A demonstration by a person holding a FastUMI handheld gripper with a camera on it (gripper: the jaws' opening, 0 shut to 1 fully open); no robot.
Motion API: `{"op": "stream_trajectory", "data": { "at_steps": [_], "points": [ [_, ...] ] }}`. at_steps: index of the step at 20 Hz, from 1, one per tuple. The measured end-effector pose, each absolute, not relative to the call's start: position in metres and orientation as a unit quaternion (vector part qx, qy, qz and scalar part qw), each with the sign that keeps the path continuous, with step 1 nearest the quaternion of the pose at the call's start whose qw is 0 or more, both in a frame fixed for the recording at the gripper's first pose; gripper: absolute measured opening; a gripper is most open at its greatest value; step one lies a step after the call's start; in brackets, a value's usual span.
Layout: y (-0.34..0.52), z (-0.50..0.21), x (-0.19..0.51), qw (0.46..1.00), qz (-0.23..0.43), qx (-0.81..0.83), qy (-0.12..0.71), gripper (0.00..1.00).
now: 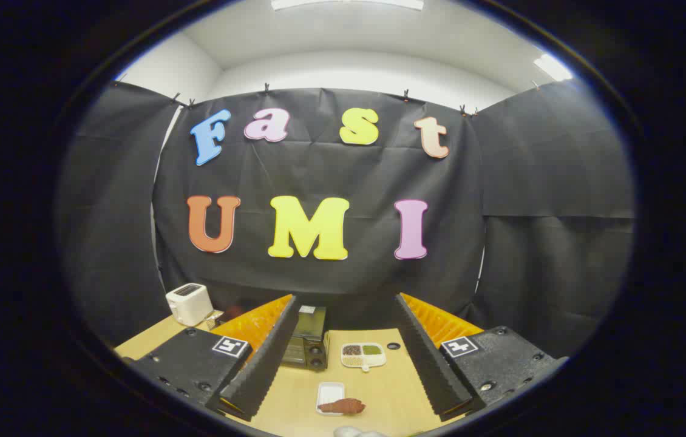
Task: Open the toaster oven, put the food inside, and close the toaster oven door.
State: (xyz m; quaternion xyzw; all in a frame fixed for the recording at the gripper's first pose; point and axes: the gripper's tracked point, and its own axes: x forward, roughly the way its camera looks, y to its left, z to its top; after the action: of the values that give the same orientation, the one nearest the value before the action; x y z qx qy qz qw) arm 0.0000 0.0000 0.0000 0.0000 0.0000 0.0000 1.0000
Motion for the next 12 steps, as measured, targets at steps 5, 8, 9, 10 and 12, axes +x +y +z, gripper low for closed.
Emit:
{"op": "stream_trajectory", "data": {
  "at_steps": [5,8,9,10,12],
  "points": [
    [0.0034,-0.0039,0.0003,1.0,-0.002,-0.003,0.004,1.0],
    [0.0044,-0.0072,-0.0007,1.0,-0.001,-0.005,0.007,1.0],
    [0.004,-0.0074,-0.0007,1.0,-0.002,-0.004,0.007,1.0],
    [0.0038,-0.008,-0.0005,1.0,-0.002,-0.003,0.007,1.0],
    [0.0053,-0.0105,0.0,1.0,-0.001,-0.003,0.011,1.0]
  ]
}}
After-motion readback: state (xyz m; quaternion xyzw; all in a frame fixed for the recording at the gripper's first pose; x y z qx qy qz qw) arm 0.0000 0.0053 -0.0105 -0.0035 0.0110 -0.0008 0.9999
